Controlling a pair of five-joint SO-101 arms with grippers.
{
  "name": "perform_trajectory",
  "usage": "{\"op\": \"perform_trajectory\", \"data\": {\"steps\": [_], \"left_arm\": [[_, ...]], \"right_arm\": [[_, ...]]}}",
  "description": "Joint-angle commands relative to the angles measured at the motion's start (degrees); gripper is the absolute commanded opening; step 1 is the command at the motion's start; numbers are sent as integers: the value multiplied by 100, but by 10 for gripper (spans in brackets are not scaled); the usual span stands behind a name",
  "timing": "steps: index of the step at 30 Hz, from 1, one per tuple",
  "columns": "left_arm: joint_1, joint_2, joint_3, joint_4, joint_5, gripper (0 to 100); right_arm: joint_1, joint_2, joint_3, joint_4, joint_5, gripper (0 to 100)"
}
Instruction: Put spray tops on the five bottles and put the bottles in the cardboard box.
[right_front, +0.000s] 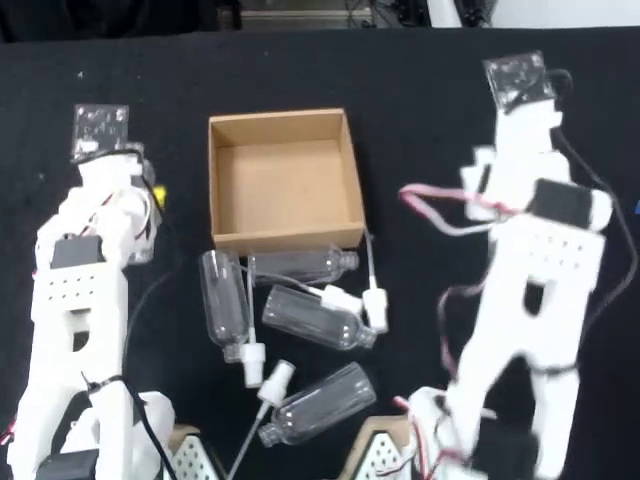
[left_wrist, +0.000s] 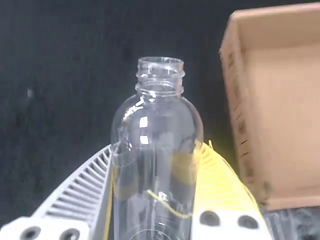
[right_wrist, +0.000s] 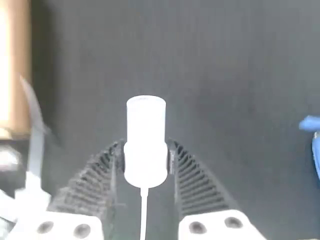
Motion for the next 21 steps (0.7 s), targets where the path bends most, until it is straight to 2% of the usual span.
{"op": "perform_trajectory", "data": {"steps": [1,8,13,16,18,21], "left_arm": [[259,-229,-637,-123,35,30],[286,-316,-620,-62,53,30],[295,-1503,-347,246,70,30],[479,-2541,198,149,70,30],[567,-3156,752,-229,70,30],[585,-4062,1833,-1371,79,30]], "right_arm": [[-800,-1033,-365,0,-580,11],[-1679,-1736,-330,-563,-659,11],[-1969,-1736,-347,-1073,-738,11],[-2215,-1763,-365,-1371,-1160,11],[-2321,-1754,-365,-1653,-1407,11],[-2374,-1736,-330,-2075,-1679,11]]}}
